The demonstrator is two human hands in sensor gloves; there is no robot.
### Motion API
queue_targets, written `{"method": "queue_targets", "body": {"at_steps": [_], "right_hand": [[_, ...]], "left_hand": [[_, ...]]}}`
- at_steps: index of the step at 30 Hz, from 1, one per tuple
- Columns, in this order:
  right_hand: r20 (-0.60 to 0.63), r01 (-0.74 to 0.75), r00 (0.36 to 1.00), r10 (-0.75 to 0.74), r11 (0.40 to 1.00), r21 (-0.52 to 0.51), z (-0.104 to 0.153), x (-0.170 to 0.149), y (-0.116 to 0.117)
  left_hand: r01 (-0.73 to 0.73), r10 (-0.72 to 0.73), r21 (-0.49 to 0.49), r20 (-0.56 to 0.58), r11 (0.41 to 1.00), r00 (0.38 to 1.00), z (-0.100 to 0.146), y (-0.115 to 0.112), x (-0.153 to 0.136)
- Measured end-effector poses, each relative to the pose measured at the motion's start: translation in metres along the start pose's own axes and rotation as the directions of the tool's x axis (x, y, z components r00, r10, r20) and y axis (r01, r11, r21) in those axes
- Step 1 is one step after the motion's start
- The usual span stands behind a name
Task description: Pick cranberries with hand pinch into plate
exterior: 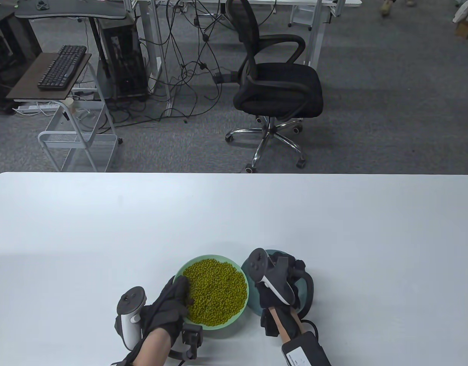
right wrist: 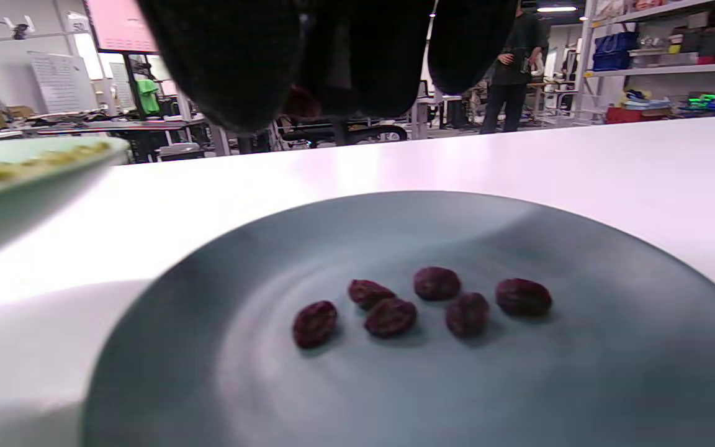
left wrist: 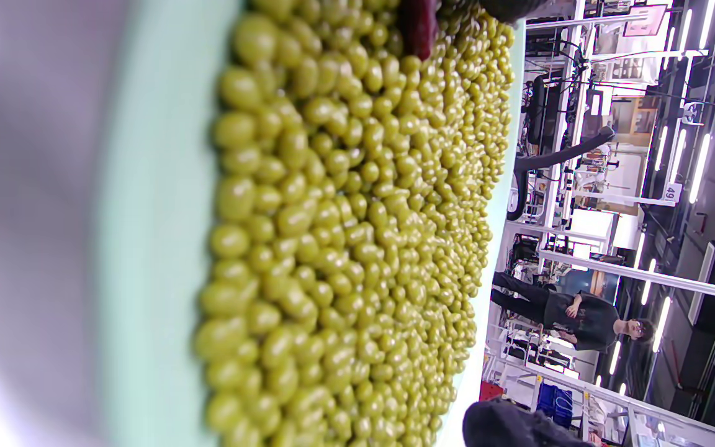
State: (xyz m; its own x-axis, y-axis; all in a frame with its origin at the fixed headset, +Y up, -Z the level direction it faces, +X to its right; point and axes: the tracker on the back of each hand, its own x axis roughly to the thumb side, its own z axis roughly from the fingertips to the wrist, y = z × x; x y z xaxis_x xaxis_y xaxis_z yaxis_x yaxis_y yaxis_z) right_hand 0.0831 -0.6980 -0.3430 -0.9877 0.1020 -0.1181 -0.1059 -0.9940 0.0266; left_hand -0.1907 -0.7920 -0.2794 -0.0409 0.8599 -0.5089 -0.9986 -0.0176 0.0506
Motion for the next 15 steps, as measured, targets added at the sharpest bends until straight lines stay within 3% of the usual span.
{"method": "queue_targets", "body": {"at_steps": [15], "right_hand": [[-0.145,0.023,0.989,-0.017,0.999,0.039,-0.015,-0.037,0.018]], "left_hand": [[0.001,-0.001,-0.002,0.001,1.0,1.0,0.0,0.0,0.0]]}}
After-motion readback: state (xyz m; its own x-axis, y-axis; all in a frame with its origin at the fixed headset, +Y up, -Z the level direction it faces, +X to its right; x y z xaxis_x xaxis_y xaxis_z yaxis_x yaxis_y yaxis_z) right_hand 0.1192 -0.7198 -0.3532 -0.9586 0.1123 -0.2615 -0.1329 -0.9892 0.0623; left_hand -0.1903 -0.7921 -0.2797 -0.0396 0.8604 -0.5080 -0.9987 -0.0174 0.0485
